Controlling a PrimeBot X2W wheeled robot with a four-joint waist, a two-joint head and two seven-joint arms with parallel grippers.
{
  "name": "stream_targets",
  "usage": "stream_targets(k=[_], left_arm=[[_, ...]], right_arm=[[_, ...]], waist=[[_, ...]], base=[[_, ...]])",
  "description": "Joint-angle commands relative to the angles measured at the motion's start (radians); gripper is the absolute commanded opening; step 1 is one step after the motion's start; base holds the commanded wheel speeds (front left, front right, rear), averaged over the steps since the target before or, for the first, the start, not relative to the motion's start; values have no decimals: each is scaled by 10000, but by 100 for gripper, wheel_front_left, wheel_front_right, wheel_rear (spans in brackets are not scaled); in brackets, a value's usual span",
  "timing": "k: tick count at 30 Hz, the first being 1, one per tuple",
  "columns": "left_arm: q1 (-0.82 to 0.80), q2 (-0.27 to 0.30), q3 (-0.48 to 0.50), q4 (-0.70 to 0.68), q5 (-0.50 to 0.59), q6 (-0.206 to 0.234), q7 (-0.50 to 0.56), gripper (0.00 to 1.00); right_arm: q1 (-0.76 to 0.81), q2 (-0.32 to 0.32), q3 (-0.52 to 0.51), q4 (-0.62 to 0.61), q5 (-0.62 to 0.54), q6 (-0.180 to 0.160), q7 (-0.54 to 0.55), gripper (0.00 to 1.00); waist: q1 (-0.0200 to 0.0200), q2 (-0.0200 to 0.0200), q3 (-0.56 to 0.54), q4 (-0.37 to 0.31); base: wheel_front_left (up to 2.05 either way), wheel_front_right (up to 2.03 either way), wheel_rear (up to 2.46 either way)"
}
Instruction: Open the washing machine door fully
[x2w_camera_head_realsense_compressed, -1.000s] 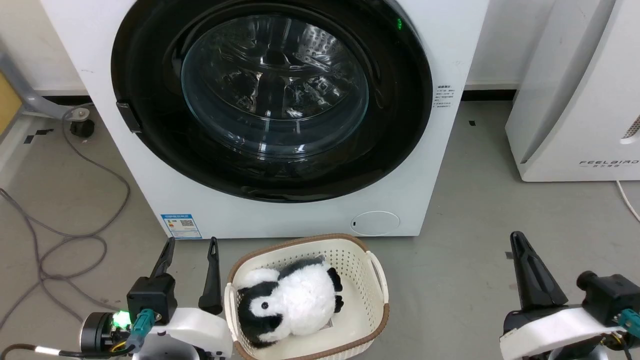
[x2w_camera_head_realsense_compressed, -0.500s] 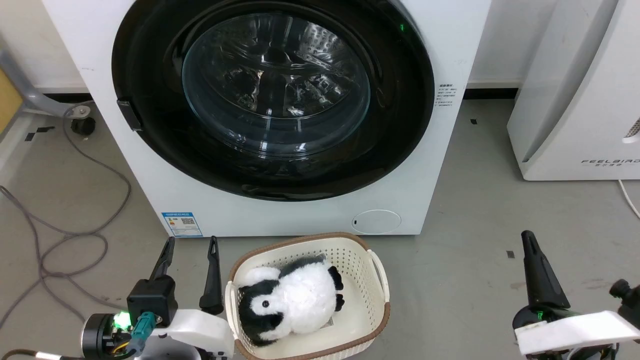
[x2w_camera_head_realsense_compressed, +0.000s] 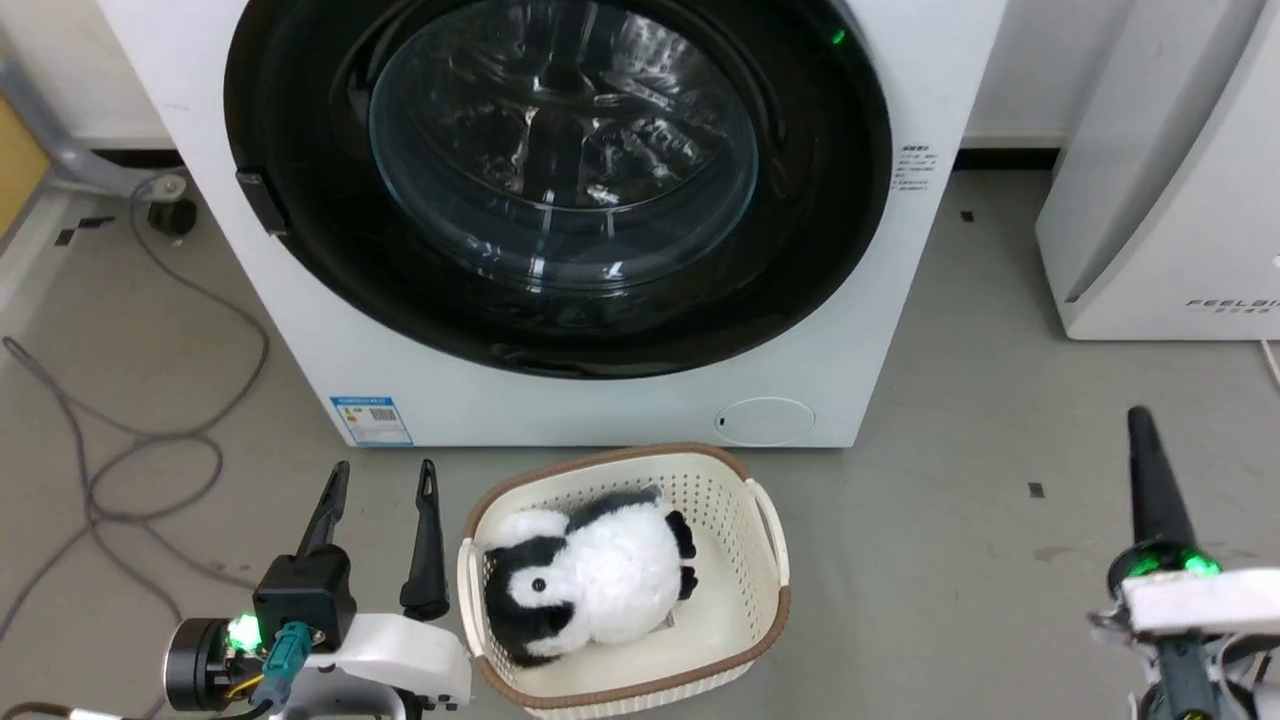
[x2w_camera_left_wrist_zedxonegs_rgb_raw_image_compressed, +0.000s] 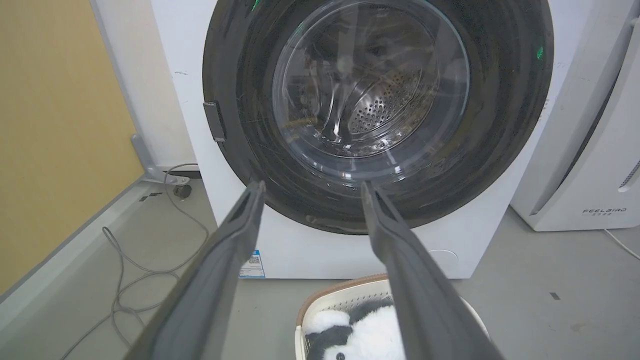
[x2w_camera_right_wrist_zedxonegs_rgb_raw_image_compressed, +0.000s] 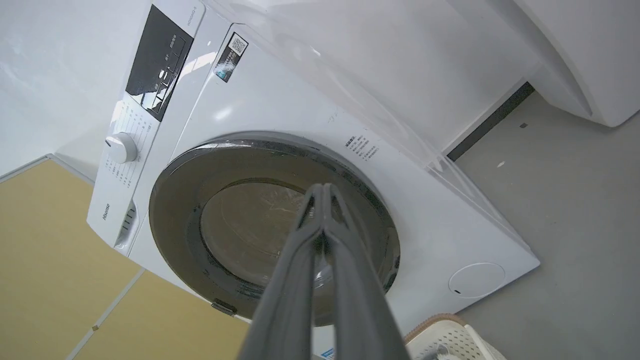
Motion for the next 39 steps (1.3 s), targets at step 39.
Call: stream_targets(k=[39], left_arm=[[-2204, 6, -515, -179, -524, 672, -917, 100]], right_arm=[[-7481, -1975, -462, 4732, 3558, 9, 1768, 0]], waist=[[0, 0, 3418, 1093]], base=[[0, 0, 0]])
